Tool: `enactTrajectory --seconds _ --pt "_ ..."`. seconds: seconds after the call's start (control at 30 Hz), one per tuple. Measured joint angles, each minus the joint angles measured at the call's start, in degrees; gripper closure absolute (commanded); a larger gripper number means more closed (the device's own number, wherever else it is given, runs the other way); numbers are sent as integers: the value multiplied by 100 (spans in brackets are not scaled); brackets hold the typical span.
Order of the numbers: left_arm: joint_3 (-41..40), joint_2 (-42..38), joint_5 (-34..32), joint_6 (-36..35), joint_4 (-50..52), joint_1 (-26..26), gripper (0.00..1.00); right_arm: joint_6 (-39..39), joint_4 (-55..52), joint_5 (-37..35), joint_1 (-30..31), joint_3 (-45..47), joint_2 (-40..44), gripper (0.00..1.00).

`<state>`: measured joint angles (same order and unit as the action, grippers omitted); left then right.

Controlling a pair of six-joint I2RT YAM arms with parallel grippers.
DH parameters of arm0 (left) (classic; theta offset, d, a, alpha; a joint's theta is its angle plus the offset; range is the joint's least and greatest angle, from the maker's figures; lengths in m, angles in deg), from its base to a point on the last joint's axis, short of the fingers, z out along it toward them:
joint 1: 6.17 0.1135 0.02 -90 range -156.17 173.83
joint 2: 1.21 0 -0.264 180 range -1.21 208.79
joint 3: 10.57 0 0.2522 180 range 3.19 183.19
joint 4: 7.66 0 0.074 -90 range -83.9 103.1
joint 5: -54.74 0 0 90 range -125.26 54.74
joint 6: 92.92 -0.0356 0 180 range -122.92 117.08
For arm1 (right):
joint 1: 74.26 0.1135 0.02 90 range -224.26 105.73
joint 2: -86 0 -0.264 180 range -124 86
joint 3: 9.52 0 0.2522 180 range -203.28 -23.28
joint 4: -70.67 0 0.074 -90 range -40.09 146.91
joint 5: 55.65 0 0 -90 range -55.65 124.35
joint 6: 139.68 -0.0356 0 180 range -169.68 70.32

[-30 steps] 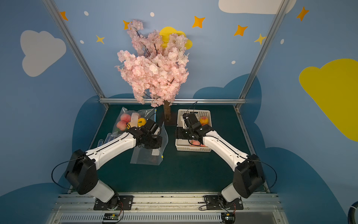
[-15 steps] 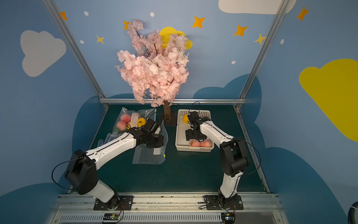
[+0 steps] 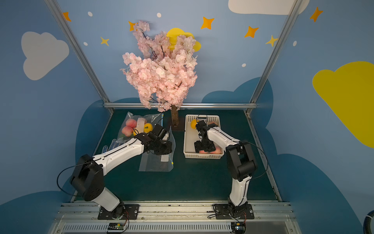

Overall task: Place the peach in a zip-top bag and seal the zipper
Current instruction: Pick up the peach from the basket.

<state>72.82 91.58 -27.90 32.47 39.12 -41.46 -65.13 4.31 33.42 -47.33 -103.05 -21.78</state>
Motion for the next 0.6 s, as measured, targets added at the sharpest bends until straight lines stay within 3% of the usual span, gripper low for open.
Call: enactTrajectory --seconds 0.17,0.37,0.6 --pt "0 0 20 0 -11 0 97 -35 24 -4 -24 11 -2 49" --pt "-15 0 42 4 -26 0 97 -105 334 122 -39 229 494 50" --pt "-111 -2 120 48 -103 -2 97 -616 1810 2122 -520 1069 2103 50"
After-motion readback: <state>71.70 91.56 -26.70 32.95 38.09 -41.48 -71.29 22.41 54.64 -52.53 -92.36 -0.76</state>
